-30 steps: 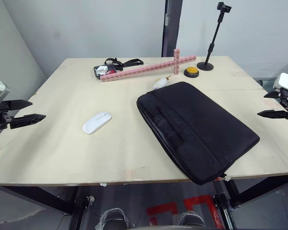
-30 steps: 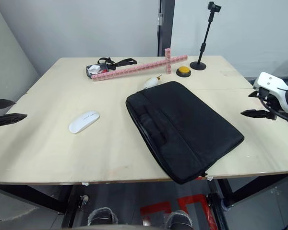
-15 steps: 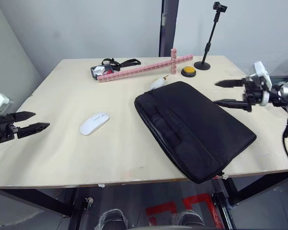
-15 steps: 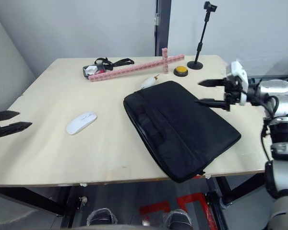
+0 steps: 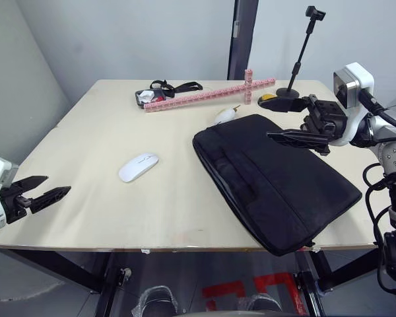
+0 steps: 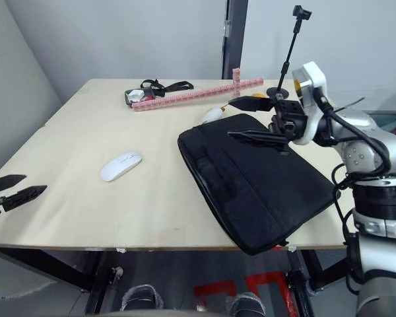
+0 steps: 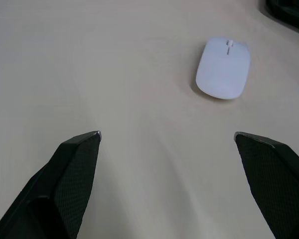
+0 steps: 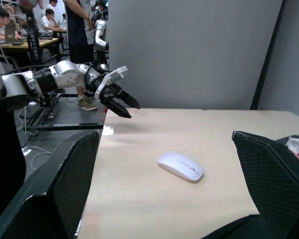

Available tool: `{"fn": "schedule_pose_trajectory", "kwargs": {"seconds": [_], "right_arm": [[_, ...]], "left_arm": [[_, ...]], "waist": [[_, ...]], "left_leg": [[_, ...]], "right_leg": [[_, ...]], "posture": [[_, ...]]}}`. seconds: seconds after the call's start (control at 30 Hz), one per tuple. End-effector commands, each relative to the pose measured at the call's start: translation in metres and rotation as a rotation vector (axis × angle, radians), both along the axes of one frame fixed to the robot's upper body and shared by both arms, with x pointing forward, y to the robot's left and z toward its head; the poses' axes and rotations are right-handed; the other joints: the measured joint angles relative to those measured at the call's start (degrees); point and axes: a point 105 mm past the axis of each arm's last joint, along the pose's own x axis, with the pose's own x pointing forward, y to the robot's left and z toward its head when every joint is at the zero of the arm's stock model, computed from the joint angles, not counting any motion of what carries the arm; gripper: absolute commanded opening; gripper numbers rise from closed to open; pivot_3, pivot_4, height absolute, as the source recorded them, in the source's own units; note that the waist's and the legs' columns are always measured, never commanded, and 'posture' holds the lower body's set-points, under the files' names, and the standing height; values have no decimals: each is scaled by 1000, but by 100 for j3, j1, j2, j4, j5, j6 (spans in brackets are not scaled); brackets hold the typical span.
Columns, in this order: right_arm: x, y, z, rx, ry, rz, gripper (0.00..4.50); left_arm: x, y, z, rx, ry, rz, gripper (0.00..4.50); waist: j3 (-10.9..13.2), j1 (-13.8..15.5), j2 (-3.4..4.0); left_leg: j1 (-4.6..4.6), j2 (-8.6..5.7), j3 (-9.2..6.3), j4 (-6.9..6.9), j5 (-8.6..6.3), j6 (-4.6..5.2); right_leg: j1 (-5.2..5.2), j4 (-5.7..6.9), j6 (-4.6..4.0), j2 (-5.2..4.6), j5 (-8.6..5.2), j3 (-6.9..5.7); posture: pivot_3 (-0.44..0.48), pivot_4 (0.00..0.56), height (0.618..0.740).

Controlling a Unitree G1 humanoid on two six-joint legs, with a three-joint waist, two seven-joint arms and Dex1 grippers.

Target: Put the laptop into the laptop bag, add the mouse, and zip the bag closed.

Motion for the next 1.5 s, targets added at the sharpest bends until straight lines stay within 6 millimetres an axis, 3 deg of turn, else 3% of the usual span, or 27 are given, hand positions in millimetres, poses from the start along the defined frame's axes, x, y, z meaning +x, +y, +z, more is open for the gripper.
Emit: {"fn": "schedule_pose_trajectory", "kwargs": {"seconds": [0.03,0.23,0.47,0.73,1.0,1.5], "right_arm": [[-7,5,15,24,-51,-2,4467],[-6,3,16,17,-53,-28,4467],[-6,2,11,13,-72,-47,4467],[-7,3,7,-4,-72,-54,4467],[-4,-13,-6,-36,-88,-100,4467],[-16,-16,-10,-87,-108,-116,4467]], "left_arm": [[-3,-4,14,9,-44,-8,4500],[-5,-18,15,8,-24,-62,4500],[11,-38,14,69,-5,-169,4500],[52,-55,0,142,-20,-271,4500],[84,-75,-24,136,-33,-319,4500],[113,-99,-48,102,-21,-360,4500]], "waist": [[-1,-18,0],[-1,-36,0],[-2,-11,-1],[-4,-16,0],[-9,-4,-1],[-10,20,-2]], "left_leg": [[1,0,0,0,-3,-4],[-3,0,2,-8,0,-2],[-1,0,1,-6,0,-2],[-1,0,1,-6,22,30],[-5,-1,2,-5,24,26],[-4,-1,1,-3,25,26]], "right_leg": [[0,0,0,0,0,0],[-4,-8,2,1,0,0],[-1,-5,2,1,0,0],[-2,-2,4,2,1,0],[-2,-4,5,1,2,1],[0,-2,6,0,3,2]], "posture": [[0,150,740],[0,150,740],[0,150,740],[0,150,740],[0,150,740],[0,150,740]]}}
